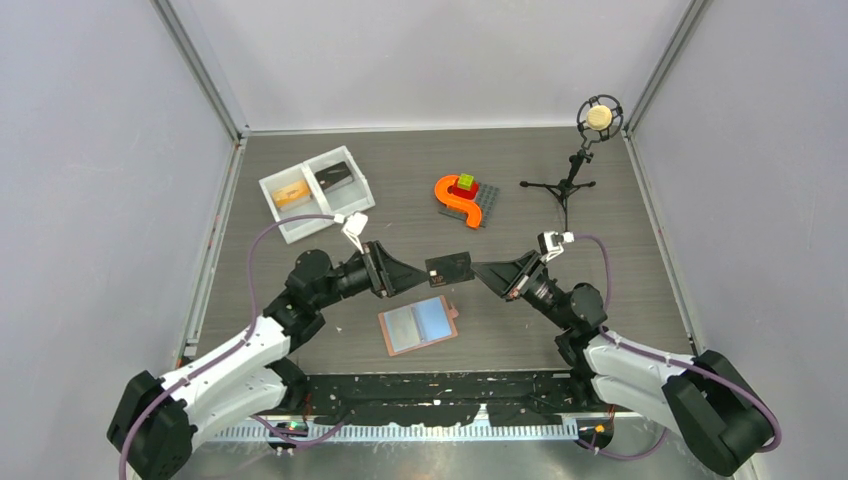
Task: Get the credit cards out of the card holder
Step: Place the credit card in the storage box.
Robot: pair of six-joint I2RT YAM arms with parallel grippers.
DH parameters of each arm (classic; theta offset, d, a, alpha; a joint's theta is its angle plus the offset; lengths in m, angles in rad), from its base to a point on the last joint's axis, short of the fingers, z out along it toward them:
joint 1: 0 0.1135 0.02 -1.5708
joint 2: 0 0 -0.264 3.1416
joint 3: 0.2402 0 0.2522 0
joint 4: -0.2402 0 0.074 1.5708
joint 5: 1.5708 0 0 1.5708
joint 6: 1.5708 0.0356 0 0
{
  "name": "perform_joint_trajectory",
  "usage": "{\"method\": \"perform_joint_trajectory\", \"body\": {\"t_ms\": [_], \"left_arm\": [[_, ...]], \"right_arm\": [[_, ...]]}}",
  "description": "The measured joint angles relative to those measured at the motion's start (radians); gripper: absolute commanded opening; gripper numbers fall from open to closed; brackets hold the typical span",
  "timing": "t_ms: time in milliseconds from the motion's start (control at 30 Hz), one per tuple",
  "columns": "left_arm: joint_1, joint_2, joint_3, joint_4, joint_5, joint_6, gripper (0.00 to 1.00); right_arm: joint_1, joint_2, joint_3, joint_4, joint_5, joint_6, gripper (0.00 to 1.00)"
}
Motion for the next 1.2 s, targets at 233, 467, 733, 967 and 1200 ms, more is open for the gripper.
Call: {"method": "perform_joint_trajectory", "body": {"t_ms": [233,467,733,967,1200], "left_arm": [[0.000,0.061,0.000,0.084,0.024,-0.042,0.36],[0.000,0.100,0.002,0.122,0.037,-0.067,0.00],[0.053,0.114,0.051,0.043,0.063,-0.052,0.00],[0.209,0.108,0.190,-0.174,0.106,0.051,0.00],[0.470,0.108,0.416,-0.518,0.139,0.211,0.00]], "right_arm": [[0.000,0.029,-0.002,0.012,0.000,0.003,0.05],[0.000,0.090,-0.007,0.047,0.000,0.006,0.09],[0.000,0.182,-0.021,0.112,-0.015,0.016,0.82],[0.000,0.194,-0.010,0.120,-0.084,-0.031,0.96],[0.000,0.136,0.049,-0.017,-0.160,-0.144,0.95]]}}
